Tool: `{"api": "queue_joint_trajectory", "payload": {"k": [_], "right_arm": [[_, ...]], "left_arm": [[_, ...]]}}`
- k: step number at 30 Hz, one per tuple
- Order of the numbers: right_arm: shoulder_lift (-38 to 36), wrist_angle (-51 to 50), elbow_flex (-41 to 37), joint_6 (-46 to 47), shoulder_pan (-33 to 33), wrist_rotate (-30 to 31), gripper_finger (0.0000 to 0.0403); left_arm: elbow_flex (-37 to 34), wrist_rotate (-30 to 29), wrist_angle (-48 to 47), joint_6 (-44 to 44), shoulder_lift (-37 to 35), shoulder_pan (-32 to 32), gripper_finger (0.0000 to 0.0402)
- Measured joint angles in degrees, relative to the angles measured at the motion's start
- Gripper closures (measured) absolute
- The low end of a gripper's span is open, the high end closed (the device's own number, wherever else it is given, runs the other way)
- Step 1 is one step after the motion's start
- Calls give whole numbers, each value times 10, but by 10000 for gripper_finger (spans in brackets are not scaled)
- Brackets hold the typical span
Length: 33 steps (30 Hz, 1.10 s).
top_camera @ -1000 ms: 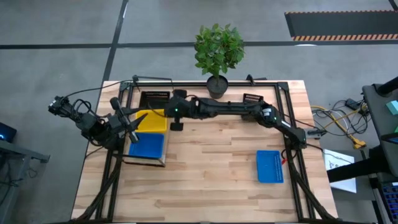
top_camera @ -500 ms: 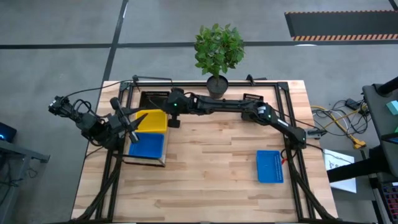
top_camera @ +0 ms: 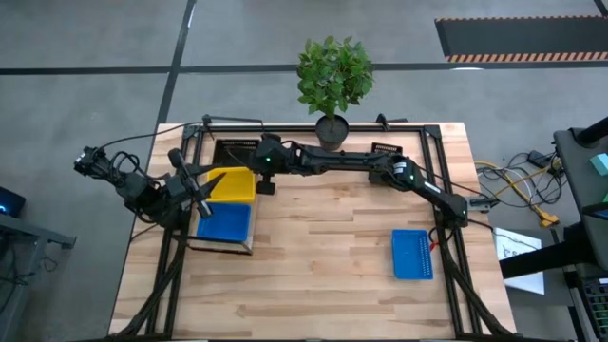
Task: Stack baskets on shelf by color
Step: Stack the yellow basket on top of the yellow basket on the shelf, then stack the black basket on top of the black basket on the shelf
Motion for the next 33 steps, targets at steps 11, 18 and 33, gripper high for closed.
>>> {"api": "queue_joint_trajectory", "payload": {"k": [11,18,33], "right_arm": [[0,-1,0,5,7,-24,394],[0,-13,0,6,11,-23,394],[-8,-17,10,-2,-2,-20,394]], "left_arm": [[0,0,0,0,0,0,304],[0,0,0,0,0,0,304],[0,0,0,0,0,0,304]]}}
